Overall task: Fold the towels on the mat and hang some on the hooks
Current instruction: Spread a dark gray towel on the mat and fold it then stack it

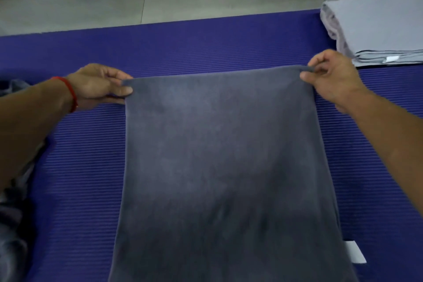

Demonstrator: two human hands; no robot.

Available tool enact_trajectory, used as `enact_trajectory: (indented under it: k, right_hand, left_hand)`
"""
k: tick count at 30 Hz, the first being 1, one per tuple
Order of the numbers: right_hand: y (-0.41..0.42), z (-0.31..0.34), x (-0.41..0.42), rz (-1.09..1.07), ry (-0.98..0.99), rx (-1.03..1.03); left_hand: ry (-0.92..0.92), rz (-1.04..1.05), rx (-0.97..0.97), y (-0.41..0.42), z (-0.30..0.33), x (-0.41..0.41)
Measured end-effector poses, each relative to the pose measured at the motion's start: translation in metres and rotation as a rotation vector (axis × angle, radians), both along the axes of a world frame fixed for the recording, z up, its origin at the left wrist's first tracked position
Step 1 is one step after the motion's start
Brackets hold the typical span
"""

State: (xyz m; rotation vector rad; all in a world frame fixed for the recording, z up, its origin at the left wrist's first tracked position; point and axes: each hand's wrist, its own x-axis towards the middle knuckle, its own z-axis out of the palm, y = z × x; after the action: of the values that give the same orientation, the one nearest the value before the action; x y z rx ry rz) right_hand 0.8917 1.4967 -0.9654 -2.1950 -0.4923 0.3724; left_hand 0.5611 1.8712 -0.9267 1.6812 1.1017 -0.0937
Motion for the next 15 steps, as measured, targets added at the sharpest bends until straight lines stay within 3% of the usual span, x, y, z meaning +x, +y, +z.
enact_trajectory:
  k: [4, 9, 12, 15]
  right_hand:
    - [0.008, -0.014, -0.001, -0.066, -0.11, -0.06]
    - [0.019, -0.026, -0.032, 0.003, -0.413, -0.264]
    - [0.007, -0.019, -0.088, 0.23, -0.621, -0.396]
    - [-0.044, -0.022, -0.171, 0.565, -0.653, -0.419]
  left_hand:
    - [0.048, 0.124, 0.217, -0.004, -0.023, 0.019]
    - [0.244, 0.183, 0.712, -0.056, -0.044, 0.036]
    - [0.159, -0.182, 1.074, -0.125, -0.038, 0.011]
    - [0.027, -0.483, 1.104, -0.211, -0.042, -0.053]
